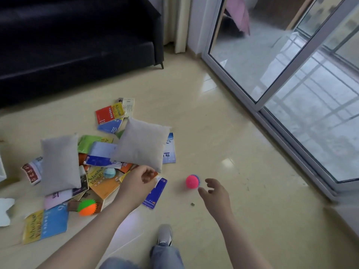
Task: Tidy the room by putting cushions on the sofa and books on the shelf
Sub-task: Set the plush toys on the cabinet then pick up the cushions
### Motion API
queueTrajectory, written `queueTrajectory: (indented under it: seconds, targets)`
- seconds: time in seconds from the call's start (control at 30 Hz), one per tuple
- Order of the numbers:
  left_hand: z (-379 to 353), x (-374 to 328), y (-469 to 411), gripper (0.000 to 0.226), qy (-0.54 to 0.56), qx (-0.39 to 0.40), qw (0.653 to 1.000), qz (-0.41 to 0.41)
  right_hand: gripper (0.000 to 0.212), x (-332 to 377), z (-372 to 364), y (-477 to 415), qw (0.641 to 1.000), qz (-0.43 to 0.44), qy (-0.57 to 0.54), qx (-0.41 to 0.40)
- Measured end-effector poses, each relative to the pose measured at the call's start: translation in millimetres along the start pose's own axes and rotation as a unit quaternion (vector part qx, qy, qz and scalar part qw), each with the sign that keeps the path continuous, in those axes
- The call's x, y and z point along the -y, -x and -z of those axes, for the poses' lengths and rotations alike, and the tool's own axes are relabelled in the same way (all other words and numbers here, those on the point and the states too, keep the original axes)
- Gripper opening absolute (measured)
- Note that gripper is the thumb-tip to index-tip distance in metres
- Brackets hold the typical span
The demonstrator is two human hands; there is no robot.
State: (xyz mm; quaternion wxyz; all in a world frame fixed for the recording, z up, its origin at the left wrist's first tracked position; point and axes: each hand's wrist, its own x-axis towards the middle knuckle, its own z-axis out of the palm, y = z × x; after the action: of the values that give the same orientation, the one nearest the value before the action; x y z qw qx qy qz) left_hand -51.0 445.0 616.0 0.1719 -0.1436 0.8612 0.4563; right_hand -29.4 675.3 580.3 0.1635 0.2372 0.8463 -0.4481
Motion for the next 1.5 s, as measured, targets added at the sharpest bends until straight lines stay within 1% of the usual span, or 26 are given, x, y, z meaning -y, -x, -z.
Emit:
queueTrajectory:
  seconds: [0.13,0.23,0.37,0.5,0.6,0.73,0.87,0.93,1.07,1.13,1.23,1.33,1.43,1.5]
  targets:
    - [-9,10,-37,0.017,-0.01,0.022,1.0,-0.001,0.044,-11,-15,-32,1.0,-0.021,0.015,-0.003]
    - [-23,29,-69,0.015,-0.008,0.038,0.999,-0.003,0.045,-24,-33,-57,0.999,-0.043,0.03,-0.004]
    - [-41,59,-96,0.018,-0.011,0.065,0.998,0.002,0.046,-42,-57,-80,0.997,-0.063,0.041,-0.013]
    - [-70,112,-137,0.013,-0.022,0.086,0.996,-0.003,0.049,-81,-105,-116,0.995,-0.08,0.06,-0.02]
    - [-91,147,-163,0.013,-0.042,0.088,0.995,-0.013,0.051,-110,-134,-138,0.993,-0.082,0.079,-0.021]
    - [-134,213,-205,0.014,-0.061,0.104,0.992,-0.022,0.052,-164,-186,-179,0.992,-0.082,0.097,-0.026]
    - [-185,288,-249,0.015,-0.08,0.12,0.988,-0.059,0.054,-228,-241,-227,0.991,-0.065,0.106,-0.048]
    - [-205,315,-268,0.015,-0.085,0.127,0.986,-0.07,0.056,-253,-261,-250,0.991,-0.058,0.104,-0.061]
    - [-249,373,-320,0.014,-0.105,0.14,0.977,-0.123,0.059,-306,-302,-308,0.99,-0.045,0.106,-0.087]
    - [-276,401,-349,0.014,-0.109,0.143,0.971,-0.155,0.061,-337,-324,-341,0.987,-0.024,0.12,-0.104]
    - [-309,427,-384,0.017,-0.09,0.131,0.971,-0.18,0.063,-366,-338,-382,0.982,0.016,0.136,-0.13]
    - [-324,440,-398,0.016,-0.077,0.125,0.97,-0.193,0.065,-386,-342,-404,0.97,0.053,0.188,-0.146]
    - [-330,445,-405,0.015,-0.099,0.143,0.962,-0.21,0.067,-400,-346,-418,0.959,0.066,0.223,-0.162]
    - [-329,444,-406,0.014,-0.113,0.141,0.961,-0.21,0.073,-409,-350,-423,0.958,0.067,0.218,-0.174]
